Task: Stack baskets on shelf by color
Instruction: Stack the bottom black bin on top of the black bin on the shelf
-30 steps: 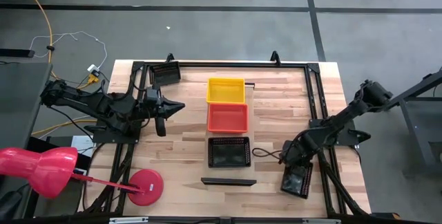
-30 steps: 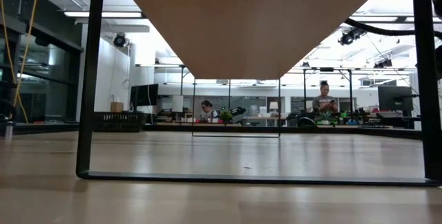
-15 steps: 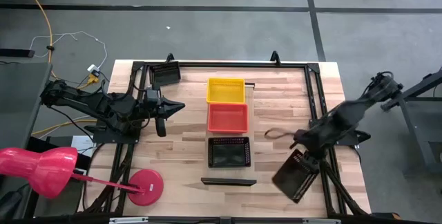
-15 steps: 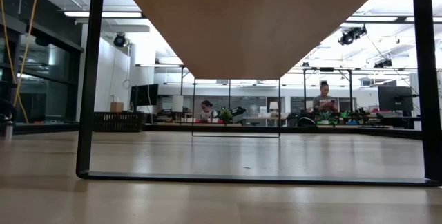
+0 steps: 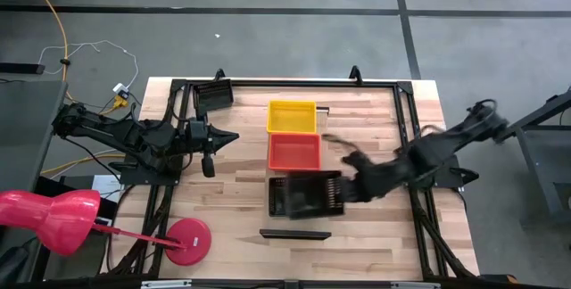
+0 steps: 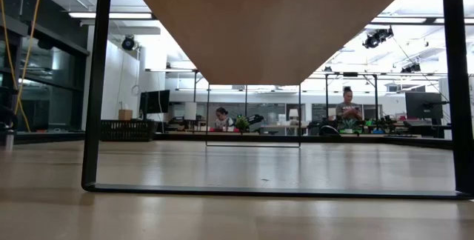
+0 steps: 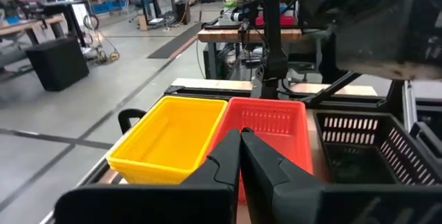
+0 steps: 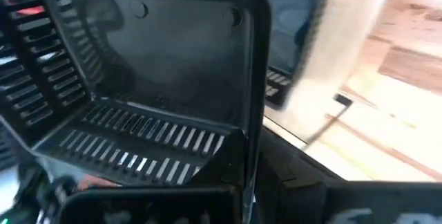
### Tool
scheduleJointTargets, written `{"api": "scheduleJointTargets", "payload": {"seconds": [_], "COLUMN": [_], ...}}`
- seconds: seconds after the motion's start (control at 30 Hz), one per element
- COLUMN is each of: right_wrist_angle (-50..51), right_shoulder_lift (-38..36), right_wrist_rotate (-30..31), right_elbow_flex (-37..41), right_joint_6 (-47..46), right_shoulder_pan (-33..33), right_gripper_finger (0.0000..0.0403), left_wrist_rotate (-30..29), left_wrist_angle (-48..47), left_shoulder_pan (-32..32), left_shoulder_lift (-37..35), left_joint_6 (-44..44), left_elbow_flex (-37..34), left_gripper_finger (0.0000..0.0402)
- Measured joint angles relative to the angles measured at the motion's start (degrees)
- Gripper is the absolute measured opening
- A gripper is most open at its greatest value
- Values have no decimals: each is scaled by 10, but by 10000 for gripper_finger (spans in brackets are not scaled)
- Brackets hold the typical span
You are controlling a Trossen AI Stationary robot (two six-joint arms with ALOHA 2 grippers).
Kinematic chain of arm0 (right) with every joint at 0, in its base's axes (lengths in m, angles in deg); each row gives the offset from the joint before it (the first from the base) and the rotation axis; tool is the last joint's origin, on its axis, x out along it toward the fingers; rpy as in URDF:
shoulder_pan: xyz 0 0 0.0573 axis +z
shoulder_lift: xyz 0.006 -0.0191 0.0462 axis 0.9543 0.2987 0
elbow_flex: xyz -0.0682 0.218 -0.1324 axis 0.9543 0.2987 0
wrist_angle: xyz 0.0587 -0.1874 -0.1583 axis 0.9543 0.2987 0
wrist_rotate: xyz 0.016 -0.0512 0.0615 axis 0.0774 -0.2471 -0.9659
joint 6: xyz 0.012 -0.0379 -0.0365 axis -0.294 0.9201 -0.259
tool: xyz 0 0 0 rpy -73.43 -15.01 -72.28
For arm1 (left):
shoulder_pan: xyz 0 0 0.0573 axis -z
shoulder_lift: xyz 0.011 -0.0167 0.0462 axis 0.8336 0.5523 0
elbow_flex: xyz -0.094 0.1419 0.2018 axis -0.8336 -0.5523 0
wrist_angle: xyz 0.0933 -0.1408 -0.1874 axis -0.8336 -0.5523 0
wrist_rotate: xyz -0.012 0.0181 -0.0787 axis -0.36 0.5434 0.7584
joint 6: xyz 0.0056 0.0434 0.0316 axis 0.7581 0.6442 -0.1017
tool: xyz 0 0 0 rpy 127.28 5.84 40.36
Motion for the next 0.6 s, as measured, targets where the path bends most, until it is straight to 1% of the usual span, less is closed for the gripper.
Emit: {"api": "scheduleJointTargets", "payload": {"seconds": [0.13, 0.3, 0.37, 0.47, 0.6], "right_wrist_angle": [32, 118, 157, 207, 232], "right_shoulder_lift": [88, 169, 192, 216, 226], "right_wrist_rotate": [9, 9, 4, -18, -26], "right_elbow_flex": [-80, -172, -202, -232, -239], "right_joint_6": [-6, -19, -18, -19, -28], "right_shoulder_pan": [-15, -28, -31, -36, -37], "right_gripper_finger": [0, 0, 0, 0, 0], "left_wrist_rotate": [0, 0, 0, 0, 0], "left_wrist_angle": [0, 0, 0, 0, 0], "left_shoulder_pan": [0, 0, 0, 0, 0], "left_shoulder_lift": [0, 0, 0, 0, 0], "left_joint_6": [19, 24, 24, 24, 24], "left_elbow_flex": [0, 0, 0, 0, 0], "left_gripper_finger": [0, 0, 0, 0, 0]}}
